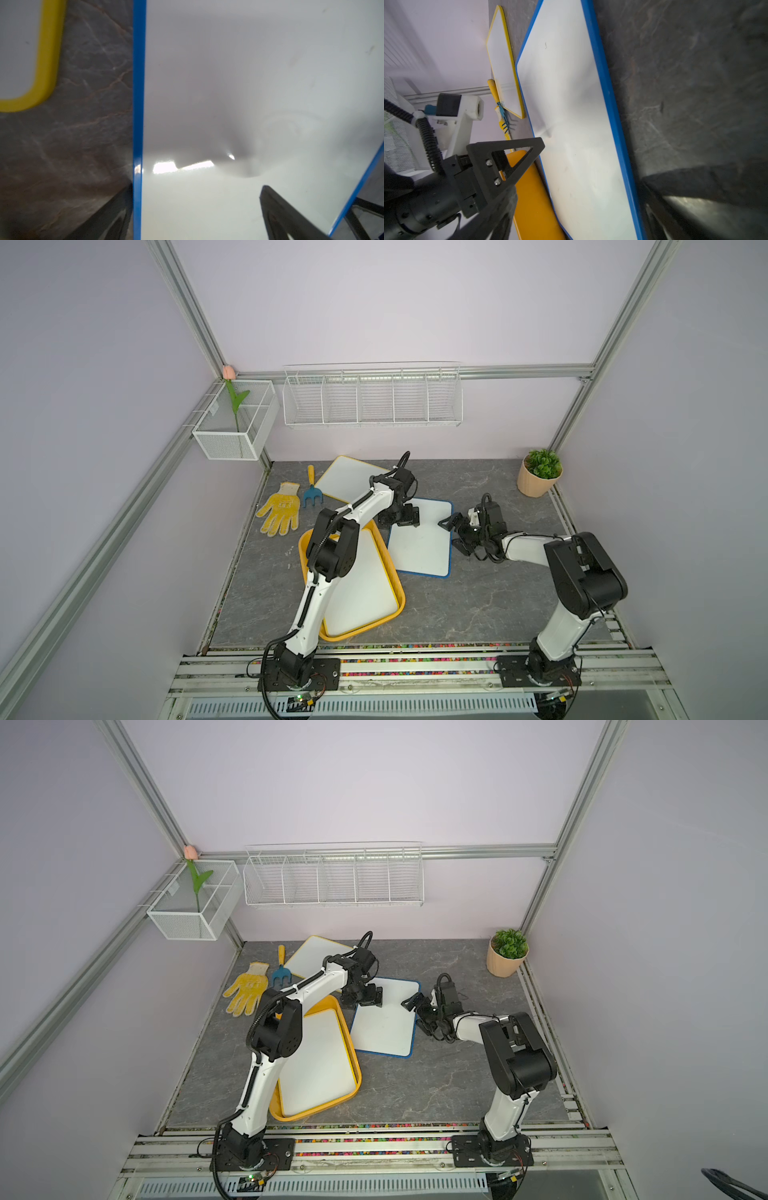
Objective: Put the whiteboard into the storage box
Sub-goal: Pick up the whiteboard at the center of the board.
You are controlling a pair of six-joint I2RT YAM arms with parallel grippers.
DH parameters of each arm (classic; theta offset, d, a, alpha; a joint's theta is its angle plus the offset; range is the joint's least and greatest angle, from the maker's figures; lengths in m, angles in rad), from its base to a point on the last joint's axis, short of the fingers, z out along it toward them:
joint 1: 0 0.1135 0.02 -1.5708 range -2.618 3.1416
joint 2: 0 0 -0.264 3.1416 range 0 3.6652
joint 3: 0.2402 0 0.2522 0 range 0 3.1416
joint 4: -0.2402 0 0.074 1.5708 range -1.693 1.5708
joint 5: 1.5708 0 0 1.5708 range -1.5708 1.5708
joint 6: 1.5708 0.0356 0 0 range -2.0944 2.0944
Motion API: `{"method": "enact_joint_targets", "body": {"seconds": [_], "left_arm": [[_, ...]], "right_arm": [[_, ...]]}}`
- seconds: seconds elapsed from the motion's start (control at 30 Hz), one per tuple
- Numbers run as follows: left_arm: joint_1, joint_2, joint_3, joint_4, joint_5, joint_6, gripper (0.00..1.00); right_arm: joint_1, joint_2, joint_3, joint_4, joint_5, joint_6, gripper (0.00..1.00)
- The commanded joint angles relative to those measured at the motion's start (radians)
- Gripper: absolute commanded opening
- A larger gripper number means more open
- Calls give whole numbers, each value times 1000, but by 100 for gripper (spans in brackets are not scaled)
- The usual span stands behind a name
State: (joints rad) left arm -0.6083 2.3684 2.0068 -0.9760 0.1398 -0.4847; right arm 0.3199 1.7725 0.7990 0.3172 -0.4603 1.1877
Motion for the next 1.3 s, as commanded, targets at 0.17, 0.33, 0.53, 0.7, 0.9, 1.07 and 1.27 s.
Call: {"method": "enact_joint_targets", "body": {"seconds": [0.17,0.33,0.53,0.7,0.9,1.07,1.27], "left_arm": [[-73,113,-89,44,249,-11,95],[-65,100,-109,53,237,-19,95],[-52,78,-133,71,238,-33,95],[-50,68,-143,81,237,-41,95],[-50,54,-170,107,245,-59,95],[-50,46,-187,120,249,-63,94],[-50,32,-205,135,254,-65,94]], "right_arm": [[68,25,-43,-4,-212,163,93],[59,-48,-21,-141,-150,49,92],[46,-144,-21,-188,-62,-8,92],[44,-231,-47,-163,19,-29,92],[48,-299,-115,-42,101,4,93],[48,-344,-170,4,162,29,97],[52,-369,-216,107,203,41,88]]}}
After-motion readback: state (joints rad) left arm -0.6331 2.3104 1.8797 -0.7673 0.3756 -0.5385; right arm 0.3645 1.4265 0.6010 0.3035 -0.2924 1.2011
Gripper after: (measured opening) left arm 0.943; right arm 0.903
